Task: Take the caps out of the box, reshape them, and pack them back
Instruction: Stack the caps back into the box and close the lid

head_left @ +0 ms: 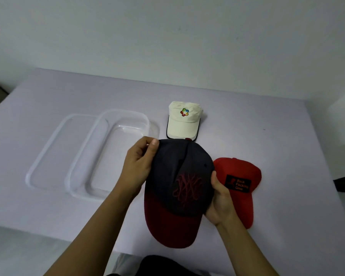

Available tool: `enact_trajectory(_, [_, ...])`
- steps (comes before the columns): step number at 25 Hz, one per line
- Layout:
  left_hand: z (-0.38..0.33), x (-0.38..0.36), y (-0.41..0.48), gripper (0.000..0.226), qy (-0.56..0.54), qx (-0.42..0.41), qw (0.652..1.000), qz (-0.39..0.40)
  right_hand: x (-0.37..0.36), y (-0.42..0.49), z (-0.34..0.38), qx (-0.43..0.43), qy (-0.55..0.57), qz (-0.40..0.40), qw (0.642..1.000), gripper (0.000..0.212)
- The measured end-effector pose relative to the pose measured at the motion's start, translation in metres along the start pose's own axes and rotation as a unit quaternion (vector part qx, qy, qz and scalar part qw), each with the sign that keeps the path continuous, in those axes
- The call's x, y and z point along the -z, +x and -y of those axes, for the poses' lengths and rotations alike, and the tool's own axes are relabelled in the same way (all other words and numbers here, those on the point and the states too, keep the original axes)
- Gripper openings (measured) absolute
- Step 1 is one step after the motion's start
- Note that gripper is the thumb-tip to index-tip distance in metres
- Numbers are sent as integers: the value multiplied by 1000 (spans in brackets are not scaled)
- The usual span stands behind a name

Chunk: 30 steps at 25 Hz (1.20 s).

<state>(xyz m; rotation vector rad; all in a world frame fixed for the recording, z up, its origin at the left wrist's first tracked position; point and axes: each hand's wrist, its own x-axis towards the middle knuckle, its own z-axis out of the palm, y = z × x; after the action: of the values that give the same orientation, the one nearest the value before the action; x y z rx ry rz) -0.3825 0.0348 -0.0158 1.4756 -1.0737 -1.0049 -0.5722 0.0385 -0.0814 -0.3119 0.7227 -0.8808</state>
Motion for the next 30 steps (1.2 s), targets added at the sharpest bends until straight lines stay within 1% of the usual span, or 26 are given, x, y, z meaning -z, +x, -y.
enact_trajectory(2, [-2,8,0,26,-10,39,999,0,-6,-1,-3,-5,-11,1,1000,88])
enact_trajectory(3, [-1,16,2,27,-7,70,997,14,-9,-1,-3,-4,-22,4,1000,86])
enact_trajectory(4, [1,26,5,30,1,104,994,37,-12,0,-2,-1,-31,4,1000,78])
enact_trajectory(5, [1,36,8,36,11,142,988,63,-14,1,-1,5,-38,0,999,66])
enact_trajectory(6, [2,46,10,48,14,182,979,93,-17,3,-2,12,-41,-7,999,54])
enact_trajectory(7, [2,55,12,59,7,221,967,124,-20,4,-2,18,-41,-10,999,49])
enact_trajectory(8, [3,61,12,67,-6,248,956,156,-23,7,-3,23,-35,-10,999,49])
enact_trajectory(9, [2,67,10,71,-21,258,948,188,-29,12,-5,29,-31,-9,999,49])
enact_trajectory(10, [2,73,9,72,-33,256,944,208,-38,18,-9,35,-34,-9,999,48])
enact_trajectory(11, [2,81,10,73,-39,249,945,209,-50,26,-14,40,-43,-7,998,47])
enact_trajectory(13, [10,107,17,78,-8,224,959,171,-77,47,-29,39,-62,-6,997,46])
enact_trajectory(14, [18,125,23,78,32,202,969,137,-90,58,-40,38,-68,-5,997,46])
enact_trajectory(15, [28,141,29,73,87,173,976,95,-101,69,-51,39,-76,-6,996,45])
enact_trajectory(16, [41,158,35,64,158,143,976,48,-110,79,-60,42,-84,-12,996,41])
enact_trajectory(17, [55,180,41,56,229,122,966,13,-122,92,-74,46,-94,-24,994,34])
enact_trajectory(18, [68,198,46,50,277,120,953,1,-130,103,-86,49,-107,-39,992,27])
enact_trajectory(19, [79,203,49,47,298,133,945,9,-132,109,-90,53,-125,-56,989,23])
enact_trajectory(22, [103,224,58,52,288,179,937,82,-144,132,-115,53,-154,-122,979,17])
enact_trajectory(23, [106,224,59,54,274,183,940,88,-145,135,-120,53,-164,-138,975,15])
enact_trajectory(26, [115,228,62,54,250,199,945,67,-148,149,-132,57,-201,-158,965,15])
enact_trajectory(28, [117,229,63,52,243,207,946,61,-152,158,-135,47,-206,-154,965,17])
enact_trajectory(30, [118,231,64,52,238,203,947,72,-158,166,-143,20,-209,-141,967,16])
